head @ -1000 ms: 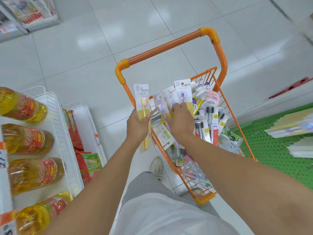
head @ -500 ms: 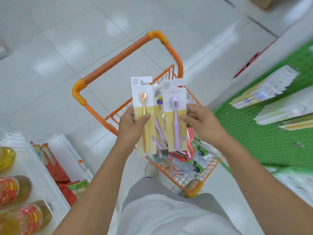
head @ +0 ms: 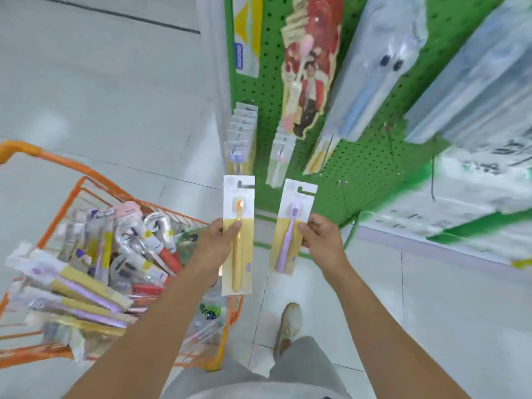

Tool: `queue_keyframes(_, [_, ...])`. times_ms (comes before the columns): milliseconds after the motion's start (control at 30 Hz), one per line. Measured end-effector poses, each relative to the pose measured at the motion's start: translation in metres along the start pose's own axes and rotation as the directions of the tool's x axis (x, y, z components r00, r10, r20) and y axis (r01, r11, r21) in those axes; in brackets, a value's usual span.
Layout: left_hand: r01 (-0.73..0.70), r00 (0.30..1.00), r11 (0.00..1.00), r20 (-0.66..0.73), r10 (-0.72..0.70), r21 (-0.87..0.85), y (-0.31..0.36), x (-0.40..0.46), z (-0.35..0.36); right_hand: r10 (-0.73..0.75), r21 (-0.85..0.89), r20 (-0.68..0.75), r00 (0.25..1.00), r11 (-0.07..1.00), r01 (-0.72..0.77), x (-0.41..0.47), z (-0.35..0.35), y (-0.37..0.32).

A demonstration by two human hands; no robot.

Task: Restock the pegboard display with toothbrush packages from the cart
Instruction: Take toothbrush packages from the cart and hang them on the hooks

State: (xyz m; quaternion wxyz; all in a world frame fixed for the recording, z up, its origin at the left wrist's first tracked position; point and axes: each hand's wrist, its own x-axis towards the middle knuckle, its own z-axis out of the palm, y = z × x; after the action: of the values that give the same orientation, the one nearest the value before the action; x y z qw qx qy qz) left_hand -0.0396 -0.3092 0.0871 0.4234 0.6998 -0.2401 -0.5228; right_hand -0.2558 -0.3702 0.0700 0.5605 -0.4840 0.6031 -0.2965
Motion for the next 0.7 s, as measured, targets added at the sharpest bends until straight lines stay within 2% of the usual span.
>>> queue_keyframes(133, [-0.002, 1.0, 1.0, -0.012, 0.002, 0.01, 0.011, 0.005, 0.067, 0.013, 0.021, -0.009, 1.0, 1.0, -0.013, 0.033, -0.047, 0.012])
queue_keyframes(267, [-0.003, 1.0, 0.997, -0.014, 0.004, 0.075, 0.009, 0.008, 0.099, 0.019, -0.007, 0.009, 1.0, 1.0, -0.019, 0.07, -0.062, 0.02])
queue_keyframes(433, [0.007, 0.998, 0.992, -0.067, 0.001, 0.123, 0.009, 0.006, 0.118, 0.049, -0.055, 0.033, 0.998, 0.997, -0.047, 0.105, -0.061, 0.025])
queue_keyframes(567, [0.018, 0.998, 0.995, -0.061, -0.012, 0.094, 0.016, 0.005, 0.119, 0.046, -0.134, 0.008, 0.999, 0.99, -0.045, 0.117, -0.065, 0.018])
queue_keyframes(700, [0.046, 0.998, 0.992, -0.058, -0.039, 0.118, 0.021, 0.012, 0.122, 0.052, -0.128, -0.024, 0.998, 0.99, -0.055, 0.128, -0.068, 0.028])
